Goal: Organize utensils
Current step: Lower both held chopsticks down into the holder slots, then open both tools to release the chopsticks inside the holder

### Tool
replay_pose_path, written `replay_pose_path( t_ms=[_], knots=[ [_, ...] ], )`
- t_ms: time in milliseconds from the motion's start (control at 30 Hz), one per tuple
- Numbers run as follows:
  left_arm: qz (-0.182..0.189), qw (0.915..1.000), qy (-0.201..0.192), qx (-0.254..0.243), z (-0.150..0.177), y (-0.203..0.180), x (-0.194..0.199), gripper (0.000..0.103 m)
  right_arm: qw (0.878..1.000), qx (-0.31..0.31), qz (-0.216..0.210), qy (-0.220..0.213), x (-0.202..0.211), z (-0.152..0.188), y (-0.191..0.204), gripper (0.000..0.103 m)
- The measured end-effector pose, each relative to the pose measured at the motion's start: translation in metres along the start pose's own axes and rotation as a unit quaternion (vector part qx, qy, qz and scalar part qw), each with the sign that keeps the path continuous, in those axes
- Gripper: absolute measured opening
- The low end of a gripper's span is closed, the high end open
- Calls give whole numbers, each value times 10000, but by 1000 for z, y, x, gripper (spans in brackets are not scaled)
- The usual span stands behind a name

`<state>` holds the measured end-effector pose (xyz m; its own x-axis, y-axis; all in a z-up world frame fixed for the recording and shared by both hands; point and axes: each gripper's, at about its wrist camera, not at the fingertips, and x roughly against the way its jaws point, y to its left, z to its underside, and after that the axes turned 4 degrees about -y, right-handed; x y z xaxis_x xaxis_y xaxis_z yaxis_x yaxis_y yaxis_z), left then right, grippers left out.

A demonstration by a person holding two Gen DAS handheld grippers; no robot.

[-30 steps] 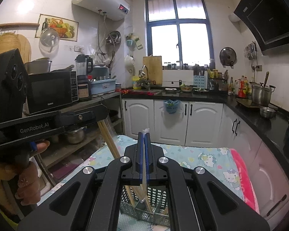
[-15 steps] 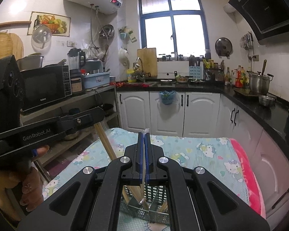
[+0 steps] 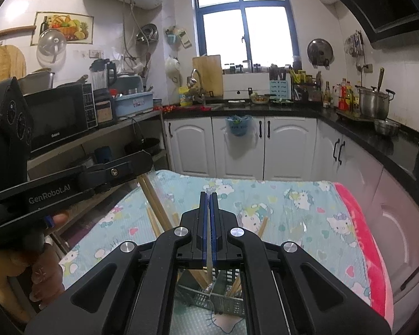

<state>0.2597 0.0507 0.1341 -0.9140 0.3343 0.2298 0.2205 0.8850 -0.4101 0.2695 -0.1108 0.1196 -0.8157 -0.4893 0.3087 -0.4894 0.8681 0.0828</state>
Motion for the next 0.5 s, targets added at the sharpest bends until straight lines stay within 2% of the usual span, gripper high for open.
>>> replay_pose_path(
  t_ms=[367, 433, 467, 500],
  knots=[
    [-83, 9996, 280, 54, 21, 13, -6, 3, 9996, -144, 96, 244, -3, 16, -6, 4],
    [-125, 9993, 346, 70, 23, 15, -6, 12, 9993, -212, 129, 287, -3, 18, -8, 12],
    [-123, 9992, 378, 87, 24, 16, -6, 20, 9991, -264, 150, 308, -2, 19, -10, 17],
    [-152, 9990, 409, 95, 25, 17, -5, 25, 9989, -307, 162, 320, -1, 20, -11, 18]
  ],
)
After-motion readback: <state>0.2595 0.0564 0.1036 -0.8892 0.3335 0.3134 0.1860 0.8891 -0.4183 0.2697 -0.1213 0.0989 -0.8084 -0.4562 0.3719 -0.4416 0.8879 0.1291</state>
